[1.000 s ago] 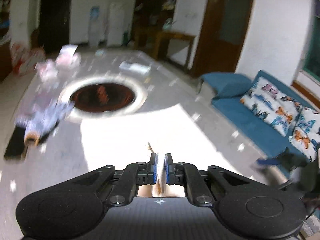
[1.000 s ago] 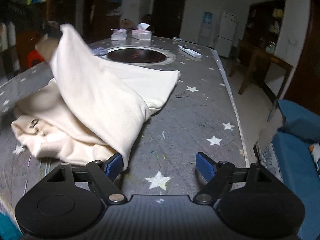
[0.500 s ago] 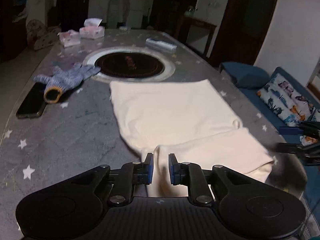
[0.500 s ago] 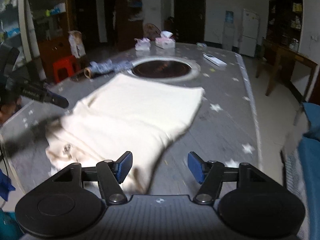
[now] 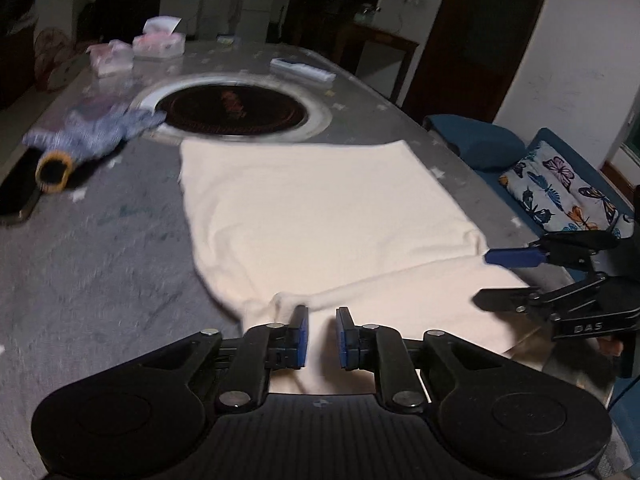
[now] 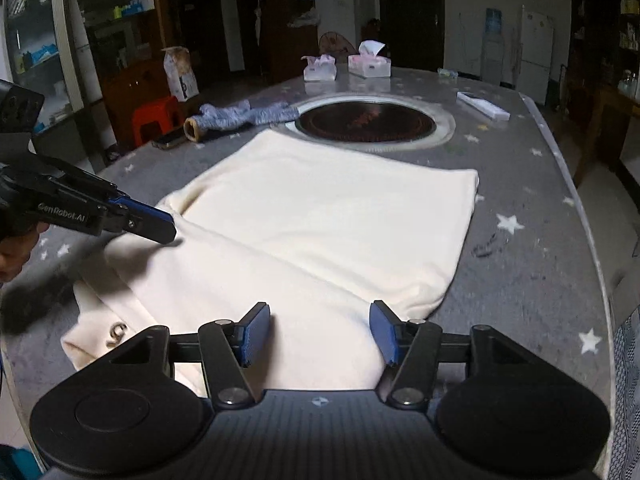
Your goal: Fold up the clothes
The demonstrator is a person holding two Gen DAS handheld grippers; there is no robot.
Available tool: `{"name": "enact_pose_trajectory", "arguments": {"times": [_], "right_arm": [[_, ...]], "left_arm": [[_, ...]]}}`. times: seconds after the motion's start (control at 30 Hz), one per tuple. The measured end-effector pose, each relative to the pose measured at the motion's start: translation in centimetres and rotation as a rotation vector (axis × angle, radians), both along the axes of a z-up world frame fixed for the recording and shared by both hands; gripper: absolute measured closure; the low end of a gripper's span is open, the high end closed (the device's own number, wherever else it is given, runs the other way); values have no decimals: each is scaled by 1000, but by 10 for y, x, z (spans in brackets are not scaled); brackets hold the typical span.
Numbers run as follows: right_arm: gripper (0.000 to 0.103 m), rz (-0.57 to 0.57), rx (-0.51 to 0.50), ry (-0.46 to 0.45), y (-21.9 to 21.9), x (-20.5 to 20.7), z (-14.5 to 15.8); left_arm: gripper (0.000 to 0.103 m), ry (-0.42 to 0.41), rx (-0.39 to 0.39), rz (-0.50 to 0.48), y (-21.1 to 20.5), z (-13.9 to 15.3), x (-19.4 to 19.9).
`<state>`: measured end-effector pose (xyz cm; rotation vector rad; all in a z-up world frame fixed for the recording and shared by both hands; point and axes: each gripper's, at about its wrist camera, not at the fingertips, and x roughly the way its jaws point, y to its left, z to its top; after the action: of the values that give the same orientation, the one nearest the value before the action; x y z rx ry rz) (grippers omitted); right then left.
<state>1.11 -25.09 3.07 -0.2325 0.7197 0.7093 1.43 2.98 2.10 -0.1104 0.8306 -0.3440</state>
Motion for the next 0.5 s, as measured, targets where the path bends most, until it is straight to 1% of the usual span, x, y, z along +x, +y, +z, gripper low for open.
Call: {"name": "enact_pose_trajectory", "arguments": {"times": [0.17,0.3,0.37,0.43,0.5], "right_arm": [[48,40,-45,-37,0,-13,2],[48,68,-84,-60,1,-25,2],[48,75,-100,-69,2,-30,1],[48,82,-116,-78,2,-36,1],[48,92,-107,-95,1,-41,3]], "left_arm": [[87,-34,29,-54,-6,7,-14],[87,-38,79,-81,-14,2,-18],[87,-45,78,-93,-14,4,-23],[85,-62,80,-125,-13,8,-31],[80,-74,95,-159,-15,11,-41]]}}
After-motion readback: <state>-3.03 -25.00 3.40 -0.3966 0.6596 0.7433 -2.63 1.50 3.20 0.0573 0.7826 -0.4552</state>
